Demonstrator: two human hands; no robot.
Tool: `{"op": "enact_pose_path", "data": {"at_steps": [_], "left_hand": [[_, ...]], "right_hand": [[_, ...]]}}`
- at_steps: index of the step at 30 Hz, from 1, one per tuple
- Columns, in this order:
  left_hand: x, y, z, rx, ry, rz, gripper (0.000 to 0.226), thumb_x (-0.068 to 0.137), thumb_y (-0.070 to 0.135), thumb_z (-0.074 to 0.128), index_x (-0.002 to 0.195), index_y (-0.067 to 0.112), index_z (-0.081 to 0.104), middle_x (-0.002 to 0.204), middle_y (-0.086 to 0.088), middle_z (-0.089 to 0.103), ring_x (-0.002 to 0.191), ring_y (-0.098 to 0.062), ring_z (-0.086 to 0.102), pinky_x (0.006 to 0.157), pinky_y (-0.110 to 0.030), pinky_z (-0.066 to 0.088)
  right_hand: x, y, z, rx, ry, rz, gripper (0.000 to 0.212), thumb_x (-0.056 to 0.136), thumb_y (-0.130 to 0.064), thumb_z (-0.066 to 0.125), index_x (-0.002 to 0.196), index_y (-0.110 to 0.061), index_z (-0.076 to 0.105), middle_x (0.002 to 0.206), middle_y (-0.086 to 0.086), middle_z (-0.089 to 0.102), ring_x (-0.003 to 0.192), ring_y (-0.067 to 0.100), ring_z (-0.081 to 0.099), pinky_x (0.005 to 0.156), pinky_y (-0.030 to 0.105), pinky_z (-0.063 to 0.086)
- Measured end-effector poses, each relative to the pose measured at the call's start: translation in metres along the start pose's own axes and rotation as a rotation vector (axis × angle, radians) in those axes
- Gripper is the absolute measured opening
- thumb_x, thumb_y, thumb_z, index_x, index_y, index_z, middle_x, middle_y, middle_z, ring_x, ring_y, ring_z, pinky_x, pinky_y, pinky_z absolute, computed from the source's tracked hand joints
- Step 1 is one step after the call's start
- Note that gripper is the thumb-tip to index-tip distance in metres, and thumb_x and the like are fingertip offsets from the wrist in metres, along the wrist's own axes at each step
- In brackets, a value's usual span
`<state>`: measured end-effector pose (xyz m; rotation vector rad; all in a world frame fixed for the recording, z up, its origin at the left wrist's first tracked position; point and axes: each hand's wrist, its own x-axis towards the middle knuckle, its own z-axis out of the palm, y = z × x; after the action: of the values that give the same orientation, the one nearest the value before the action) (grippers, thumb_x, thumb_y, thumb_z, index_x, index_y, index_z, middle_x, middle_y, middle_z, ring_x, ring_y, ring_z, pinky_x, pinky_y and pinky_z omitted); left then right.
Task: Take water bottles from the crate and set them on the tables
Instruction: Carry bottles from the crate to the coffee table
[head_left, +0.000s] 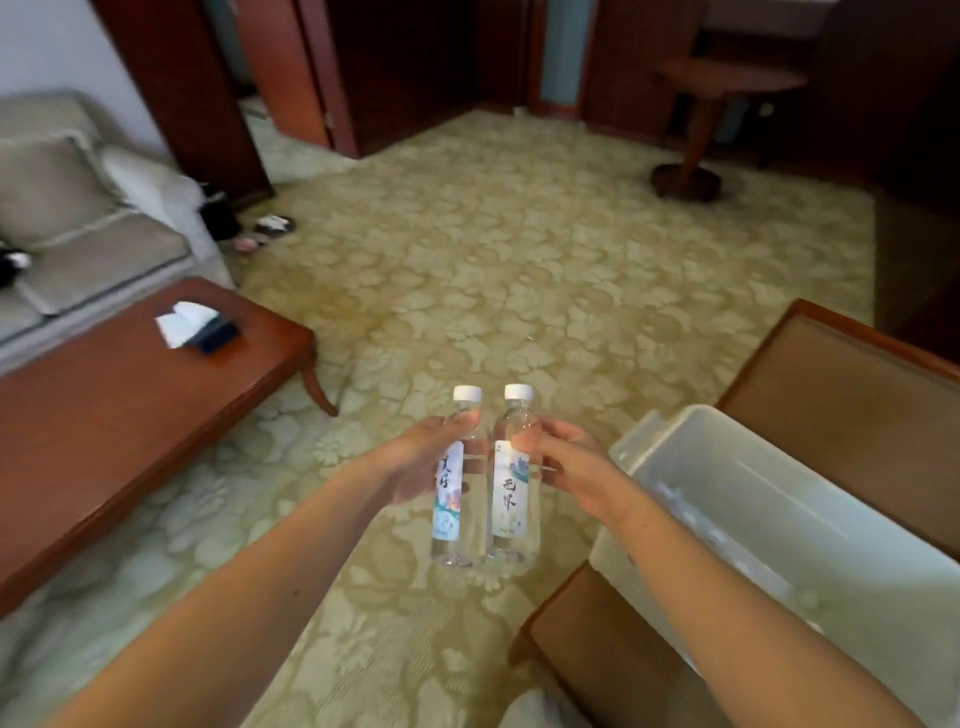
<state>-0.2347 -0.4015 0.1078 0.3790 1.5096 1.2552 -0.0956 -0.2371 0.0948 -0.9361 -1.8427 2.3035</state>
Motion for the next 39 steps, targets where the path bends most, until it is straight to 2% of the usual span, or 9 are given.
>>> {"op": "enact_pose_path", "data": {"at_steps": [3, 7, 10, 14, 18, 22, 29, 33, 39], "left_hand": [[-0.051, -0.009, -0.042, -0.151, -0.035, -0.044, 0.048, 0.1, 0.043, 0.048, 0.133, 0.009, 0.053, 0.141, -0.015, 0.055, 0.12, -0.028, 0.058, 0.089, -0.042, 0.053], [-0.115, -0.029, -0.091, -0.259, -0.03, -0.051, 0.053, 0.097, 0.036, 0.051, 0.143, 0.009, 0.045, 0.146, -0.014, 0.051, 0.137, -0.03, 0.046, 0.112, -0.05, 0.036], [-0.155, -0.044, -0.114, -0.308, 0.091, -0.017, 0.061, 0.091, 0.031, 0.062, 0.144, 0.007, 0.044, 0.14, -0.013, 0.057, 0.132, -0.029, 0.052, 0.104, -0.046, 0.045], [-0.191, -0.063, -0.139, -0.298, 0.27, 0.035, 0.053, 0.089, 0.034, 0.065, 0.135, 0.011, 0.055, 0.133, -0.014, 0.063, 0.126, -0.032, 0.058, 0.103, -0.048, 0.049], [-0.215, -0.079, -0.163, -0.334, 0.449, 0.028, 0.069, 0.074, 0.04, 0.081, 0.133, 0.012, 0.057, 0.134, -0.014, 0.061, 0.125, -0.035, 0.057, 0.091, -0.042, 0.056], [-0.232, -0.083, -0.185, -0.401, 0.622, 0.05, 0.069, 0.07, 0.03, 0.08, 0.13, 0.007, 0.055, 0.126, -0.012, 0.065, 0.107, -0.028, 0.063, 0.074, -0.035, 0.059], [-0.245, -0.078, -0.226, -0.364, 0.869, 0.133, 0.077, 0.05, 0.042, 0.09, 0.116, 0.013, 0.063, 0.098, -0.001, 0.074, 0.089, -0.017, 0.07, 0.081, -0.035, 0.058], [-0.246, -0.074, -0.246, -0.373, 0.988, 0.173, 0.076, 0.056, 0.039, 0.093, 0.119, 0.009, 0.062, 0.098, -0.001, 0.075, 0.089, -0.016, 0.071, 0.076, -0.033, 0.057], [-0.249, -0.083, -0.273, -0.408, 1.2, 0.207, 0.082, 0.048, 0.055, 0.088, 0.113, 0.011, 0.066, 0.111, -0.008, 0.074, 0.103, -0.024, 0.07, 0.094, -0.045, 0.055]], "right_hand": [[0.001, -0.004, 0.054, -0.081, -0.131, 0.011, 0.052, 0.068, -0.026, 0.086, 0.117, -0.019, 0.069, 0.107, 0.005, 0.076, 0.097, 0.022, 0.072, 0.081, 0.031, 0.055], [0.001, -0.008, 0.122, -0.161, -0.248, 0.015, 0.052, 0.066, -0.026, 0.085, 0.116, -0.022, 0.07, 0.103, 0.0, 0.077, 0.093, 0.016, 0.071, 0.08, 0.028, 0.05], [0.003, -0.01, 0.167, -0.222, -0.329, 0.024, 0.061, 0.06, -0.028, 0.087, 0.118, -0.021, 0.069, 0.102, -0.002, 0.077, 0.093, 0.015, 0.07, 0.079, 0.028, 0.051], [0.01, -0.013, 0.213, -0.321, -0.425, 0.046, 0.049, 0.071, -0.022, 0.085, 0.118, -0.024, 0.069, 0.105, -0.005, 0.076, 0.103, 0.015, 0.07, 0.096, 0.038, 0.049], [0.026, -0.018, 0.255, -0.404, -0.541, 0.047, 0.05, 0.071, -0.024, 0.085, 0.117, -0.027, 0.068, 0.106, -0.008, 0.076, 0.104, 0.014, 0.069, 0.087, 0.033, 0.049], [0.051, -0.021, 0.296, -0.426, -0.612, 0.062, 0.053, 0.07, -0.02, 0.086, 0.118, -0.027, 0.064, 0.112, -0.004, 0.074, 0.097, 0.013, 0.071, 0.082, 0.03, 0.05], [0.1, -0.041, 0.362, -0.442, -0.793, 0.073, 0.054, 0.071, -0.01, 0.085, 0.118, -0.016, 0.06, 0.102, -0.001, 0.077, 0.087, 0.013, 0.074, 0.067, 0.027, 0.056], [0.126, -0.054, 0.394, -0.441, -0.885, 0.067, 0.056, 0.071, -0.008, 0.085, 0.119, -0.012, 0.059, 0.108, 0.002, 0.076, 0.096, 0.019, 0.074, 0.066, 0.029, 0.059], [0.153, -0.059, 0.441, -0.477, -1.01, 0.093, 0.057, 0.07, -0.006, 0.086, 0.12, -0.008, 0.059, 0.109, 0.005, 0.075, 0.099, 0.024, 0.073, 0.068, 0.031, 0.062]]}}
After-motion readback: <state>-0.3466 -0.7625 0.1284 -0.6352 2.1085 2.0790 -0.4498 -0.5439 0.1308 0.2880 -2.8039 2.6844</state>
